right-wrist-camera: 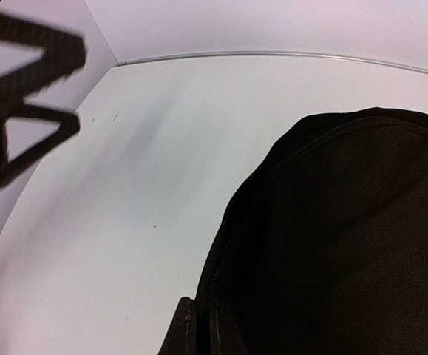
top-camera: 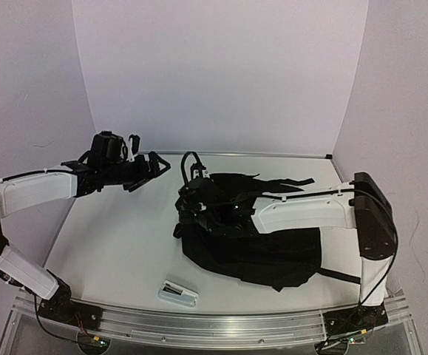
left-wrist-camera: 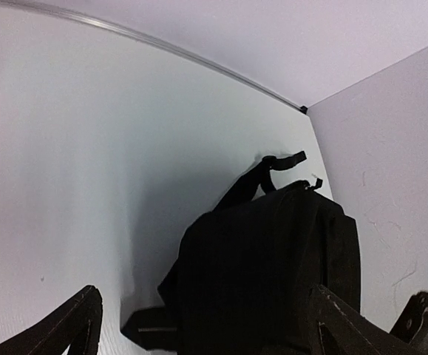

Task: Pack the student bag
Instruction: Zip the student bag at the center of the board, then adjust the student bag at the center of the board.

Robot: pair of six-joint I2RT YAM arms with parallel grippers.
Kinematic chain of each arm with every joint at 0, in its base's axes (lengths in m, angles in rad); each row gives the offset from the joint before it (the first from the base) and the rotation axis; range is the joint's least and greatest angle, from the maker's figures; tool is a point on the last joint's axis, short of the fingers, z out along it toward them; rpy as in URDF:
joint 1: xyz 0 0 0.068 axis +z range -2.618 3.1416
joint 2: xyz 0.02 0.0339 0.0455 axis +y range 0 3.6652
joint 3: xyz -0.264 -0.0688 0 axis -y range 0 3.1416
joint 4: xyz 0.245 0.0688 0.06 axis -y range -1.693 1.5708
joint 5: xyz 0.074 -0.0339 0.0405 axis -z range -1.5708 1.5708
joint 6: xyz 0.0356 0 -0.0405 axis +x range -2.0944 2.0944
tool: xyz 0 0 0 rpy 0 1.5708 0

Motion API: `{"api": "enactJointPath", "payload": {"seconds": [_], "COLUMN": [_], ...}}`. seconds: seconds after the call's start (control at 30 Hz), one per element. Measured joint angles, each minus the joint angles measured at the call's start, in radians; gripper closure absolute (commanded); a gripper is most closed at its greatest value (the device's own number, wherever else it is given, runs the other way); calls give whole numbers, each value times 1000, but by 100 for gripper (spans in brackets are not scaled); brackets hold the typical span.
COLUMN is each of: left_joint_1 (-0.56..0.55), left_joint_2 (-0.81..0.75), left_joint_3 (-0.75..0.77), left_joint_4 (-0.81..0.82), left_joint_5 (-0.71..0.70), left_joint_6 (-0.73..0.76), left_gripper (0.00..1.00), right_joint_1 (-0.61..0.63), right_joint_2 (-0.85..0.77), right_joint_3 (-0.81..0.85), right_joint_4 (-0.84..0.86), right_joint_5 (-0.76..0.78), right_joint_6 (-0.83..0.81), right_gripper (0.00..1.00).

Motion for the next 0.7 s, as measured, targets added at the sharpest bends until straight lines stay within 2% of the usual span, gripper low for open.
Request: {"api": "enactJointPath", "payload": {"seconds": [0.07, 0.1, 0.13, 0.27, 0.37, 0.53, 0.7], "left_joint_1": [-2, -2, -2, -8, -47, -161, -230], "left_joint_2": [-39, -53, -75, -127, -137, -129, -89], "left_joint_3": [-82, -109, -147, -226, -250, -255, -260], "left_joint_4": [1, -2, 3, 23, 45, 60, 70], "left_joint_5": [-23, -27, -31, -29, -26, -30, -21], "left_joint_6": [-50, -66, -87, -137, -158, -176, -242], "left_gripper": [4, 4, 4, 4, 4, 3, 0], "right_joint_1": [-25, -31, -41, -53, -51, -58, -114], "right_joint_2": [73, 89, 111, 121, 71, -119, -330], "right_joint_3": [76, 94, 126, 199, 204, 94, -68], "right_joint_4": [-5, -6, -12, 1, 24, 18, -19], "right_joint_5": [-31, -40, -56, -82, -69, -36, 18], "right_joint_6": [-13, -14, -23, -57, -91, -117, -114], "right_gripper": [88, 75, 57, 29, 16, 10, 14]}}
